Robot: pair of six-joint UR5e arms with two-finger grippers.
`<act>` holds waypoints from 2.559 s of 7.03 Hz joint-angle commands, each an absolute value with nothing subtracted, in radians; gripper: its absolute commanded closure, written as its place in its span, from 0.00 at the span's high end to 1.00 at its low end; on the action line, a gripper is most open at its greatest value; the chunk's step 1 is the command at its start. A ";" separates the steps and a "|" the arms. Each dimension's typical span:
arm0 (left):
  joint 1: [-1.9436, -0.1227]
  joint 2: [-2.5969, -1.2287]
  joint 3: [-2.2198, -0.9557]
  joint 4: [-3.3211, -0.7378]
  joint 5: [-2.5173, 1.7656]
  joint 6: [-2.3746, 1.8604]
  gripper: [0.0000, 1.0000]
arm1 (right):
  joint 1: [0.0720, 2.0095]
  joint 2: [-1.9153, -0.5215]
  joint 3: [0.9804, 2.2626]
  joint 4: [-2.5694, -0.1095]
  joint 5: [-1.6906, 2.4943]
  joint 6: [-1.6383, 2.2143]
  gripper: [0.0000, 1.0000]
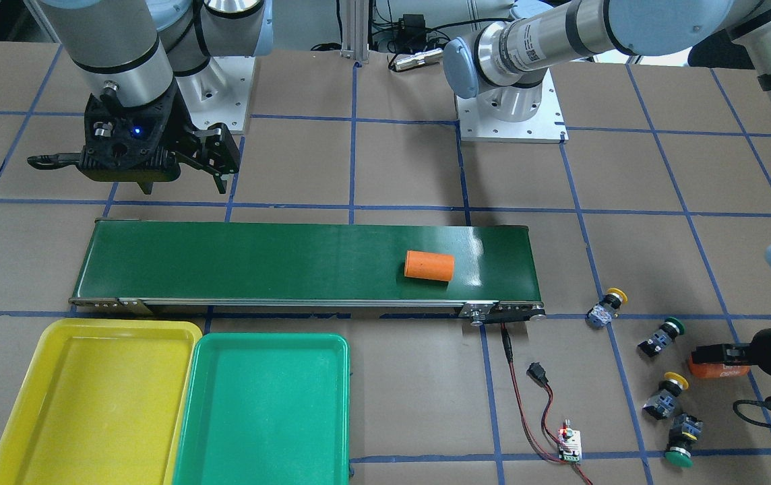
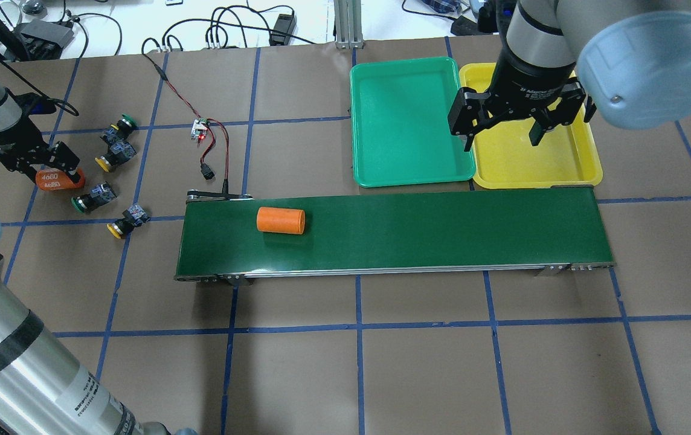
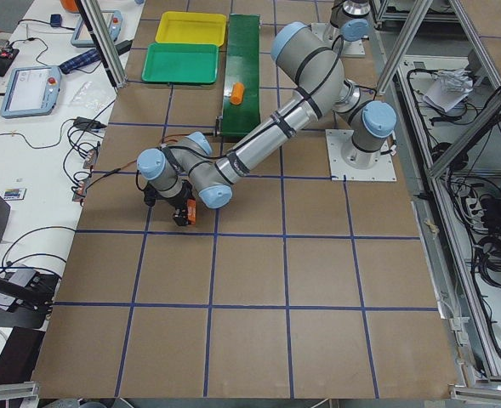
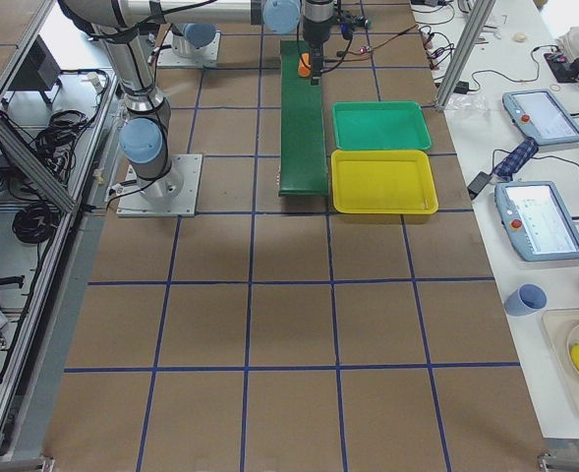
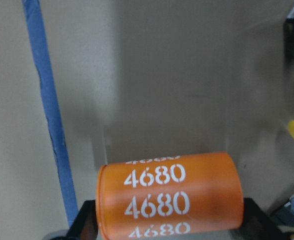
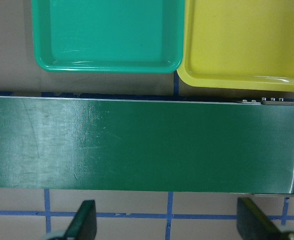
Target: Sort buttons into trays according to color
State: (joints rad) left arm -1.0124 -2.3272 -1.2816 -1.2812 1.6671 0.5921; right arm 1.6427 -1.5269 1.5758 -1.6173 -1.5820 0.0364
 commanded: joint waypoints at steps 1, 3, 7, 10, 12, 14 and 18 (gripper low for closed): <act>-1.015 -2.324 -1.276 -1.292 1.669 0.592 0.01 | 1.638 -1.529 1.572 -1.571 -1.580 0.034 1.00; -1.026 -2.251 -1.275 -1.360 1.657 0.594 0.00 | 1.643 -1.529 1.574 -1.577 -1.586 0.029 1.00; -1.116 -2.006 -1.352 -1.548 1.566 0.589 0.00 | 1.652 -1.574 1.609 -1.566 -1.614 -0.041 1.00; -1.242 -1.852 -1.611 -1.511 1.514 0.496 0.00 | 1.658 -1.597 1.638 -1.521 -1.601 -0.040 1.00; -1.362 -1.803 -1.772 -1.351 1.514 0.369 0.00 | 1.678 -1.651 1.637 -1.416 -1.554 -0.034 1.00; -1.433 -1.783 -1.909 -1.198 1.517 0.310 0.00 | 1.674 -1.634 1.641 -1.427 -1.523 -0.052 1.00; -1.442 -1.752 -1.939 -1.173 1.516 0.310 0.96 | 1.672 -1.614 1.677 -1.492 -1.534 -0.158 1.00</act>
State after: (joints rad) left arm -1.4407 -1.7534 -1.9364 -1.1747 1.5155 0.3099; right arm 1.6730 -1.6181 1.6701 -1.4787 -1.5284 -0.1192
